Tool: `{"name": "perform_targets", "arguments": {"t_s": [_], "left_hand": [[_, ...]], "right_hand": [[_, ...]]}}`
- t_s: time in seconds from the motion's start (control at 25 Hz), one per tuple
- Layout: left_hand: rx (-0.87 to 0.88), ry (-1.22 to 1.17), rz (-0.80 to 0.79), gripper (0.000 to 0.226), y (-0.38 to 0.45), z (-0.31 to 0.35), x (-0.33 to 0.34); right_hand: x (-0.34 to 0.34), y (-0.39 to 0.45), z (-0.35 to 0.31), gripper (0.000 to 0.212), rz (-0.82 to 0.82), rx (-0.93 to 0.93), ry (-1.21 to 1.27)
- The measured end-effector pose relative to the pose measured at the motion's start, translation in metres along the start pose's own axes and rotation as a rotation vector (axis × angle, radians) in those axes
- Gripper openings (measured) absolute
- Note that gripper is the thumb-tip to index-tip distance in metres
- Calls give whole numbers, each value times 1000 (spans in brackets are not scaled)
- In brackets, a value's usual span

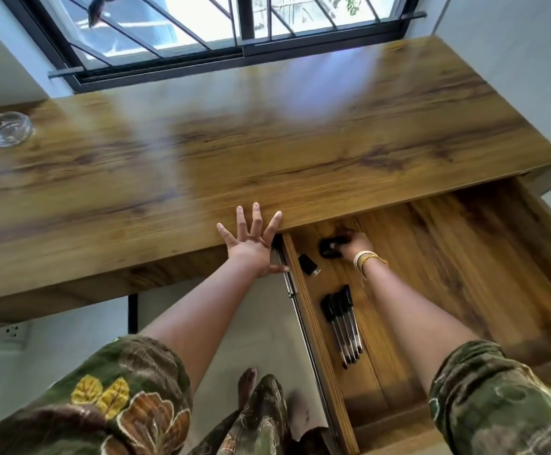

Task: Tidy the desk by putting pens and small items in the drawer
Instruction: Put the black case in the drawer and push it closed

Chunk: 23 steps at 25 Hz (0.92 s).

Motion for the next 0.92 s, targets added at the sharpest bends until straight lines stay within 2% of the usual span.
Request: {"name": "perform_targets", "arguments": {"t_s": [0.28, 0.44, 0.64, 0.72, 0.84, 0.92], "left_hand": [[1, 7, -1, 117, 0, -1, 0], [24, 13, 22, 119, -3, 0, -4], [58, -25, -24, 127, -18, 0, -5], [57, -122, -37, 113, -28, 4, -2], [12, -319, 36, 84, -52, 9, -5], [-39, -398, 86, 78, -69, 15, -4]], "right_hand": [[-3, -1, 9, 56, -8, -8, -207], [-7, -28, 15, 45, 58, 54, -232], [-22, -67, 42, 36, 42, 117, -363], [-31, -83, 54, 32, 24, 114, -387], [-40, -105, 71, 33, -33, 115, -465], [-42, -116, 77, 37, -106, 120, -523]]}}
Point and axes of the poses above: each hand's wrist, its own y-axis towards the middle knuckle, its own x-axis out of the palm, z = x × y, the point moved 10 cm from there along y, towards the middle knuckle, and after that the axes turned 10 degrees about y, right-handed, at the moved point
